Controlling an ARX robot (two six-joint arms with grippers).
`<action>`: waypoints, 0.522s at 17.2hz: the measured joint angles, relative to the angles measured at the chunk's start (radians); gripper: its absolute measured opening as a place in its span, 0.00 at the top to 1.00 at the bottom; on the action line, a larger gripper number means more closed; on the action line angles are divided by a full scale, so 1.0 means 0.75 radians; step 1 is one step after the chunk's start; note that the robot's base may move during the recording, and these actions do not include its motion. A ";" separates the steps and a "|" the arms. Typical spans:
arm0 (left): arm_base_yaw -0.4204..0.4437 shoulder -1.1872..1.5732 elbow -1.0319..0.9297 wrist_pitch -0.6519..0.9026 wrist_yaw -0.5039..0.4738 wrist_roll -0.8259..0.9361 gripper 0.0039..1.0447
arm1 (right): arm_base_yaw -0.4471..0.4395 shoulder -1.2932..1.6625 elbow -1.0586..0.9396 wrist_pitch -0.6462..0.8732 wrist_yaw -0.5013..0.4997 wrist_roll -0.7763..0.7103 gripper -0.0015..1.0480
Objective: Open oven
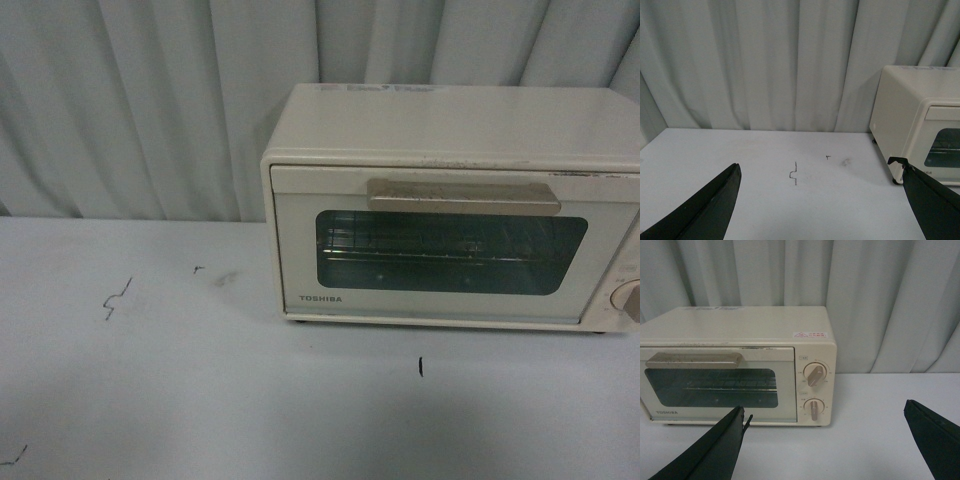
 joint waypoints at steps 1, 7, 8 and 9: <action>0.000 0.000 0.000 0.000 0.000 0.000 0.06 | 0.000 0.000 0.000 0.001 0.000 0.000 0.06; 0.013 0.198 0.160 -0.398 0.131 -0.025 0.06 | -0.001 0.000 0.000 0.001 -0.001 0.000 0.06; -0.081 0.480 0.332 -0.624 0.169 -0.105 0.06 | 0.000 -0.001 0.000 0.001 -0.002 0.000 0.06; -0.196 0.591 0.372 -0.585 0.169 -0.203 0.06 | -0.001 0.000 0.000 0.001 0.000 0.000 0.06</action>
